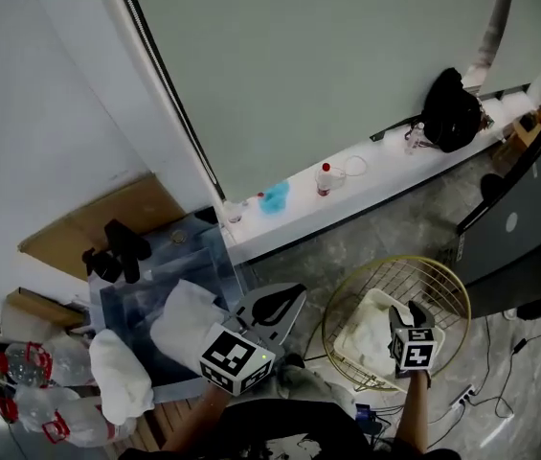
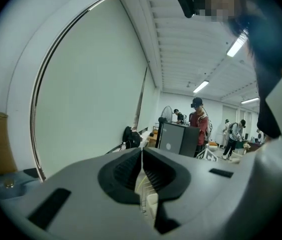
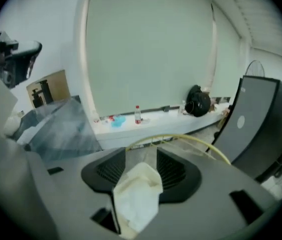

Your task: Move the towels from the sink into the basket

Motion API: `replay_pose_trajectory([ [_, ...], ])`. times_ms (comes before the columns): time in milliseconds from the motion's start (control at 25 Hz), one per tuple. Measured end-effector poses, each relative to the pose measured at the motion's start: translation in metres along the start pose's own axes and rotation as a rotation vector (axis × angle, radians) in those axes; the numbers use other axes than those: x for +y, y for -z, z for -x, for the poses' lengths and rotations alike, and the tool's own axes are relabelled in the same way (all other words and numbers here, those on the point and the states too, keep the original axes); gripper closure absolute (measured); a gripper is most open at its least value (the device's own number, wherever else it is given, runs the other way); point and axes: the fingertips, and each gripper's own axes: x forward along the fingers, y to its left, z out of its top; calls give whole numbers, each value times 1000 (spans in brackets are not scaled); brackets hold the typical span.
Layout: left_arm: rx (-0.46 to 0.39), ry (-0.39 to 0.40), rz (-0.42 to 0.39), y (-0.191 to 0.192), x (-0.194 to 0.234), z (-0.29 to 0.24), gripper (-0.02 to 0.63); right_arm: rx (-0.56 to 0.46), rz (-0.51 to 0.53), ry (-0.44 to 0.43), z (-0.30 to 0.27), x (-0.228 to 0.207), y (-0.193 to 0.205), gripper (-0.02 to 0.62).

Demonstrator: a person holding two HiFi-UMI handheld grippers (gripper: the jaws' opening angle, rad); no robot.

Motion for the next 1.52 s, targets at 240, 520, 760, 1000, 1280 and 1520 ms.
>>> replay_pose_trajectory([
  [240,-37,-104,7,-8,27,41,592,-273,103,-108,36,64,-120,436],
  [520,-69,-293,34,-1,71,121,592,-492,196,-331,69,184,-214,471],
  [760,-100,-479,71,13,108,207,592,-523,360,-578,79,318,-232,471],
  [1000,-136,-658,112,28,136,292,592,-455,516,-801,84,439,-203,474],
  [1280,-168,-823,160,46,151,372,592,-261,688,-1034,75,547,-126,479],
  [1520,-177,-920,207,66,149,416,592,65,876,-1176,38,603,-28,332],
])
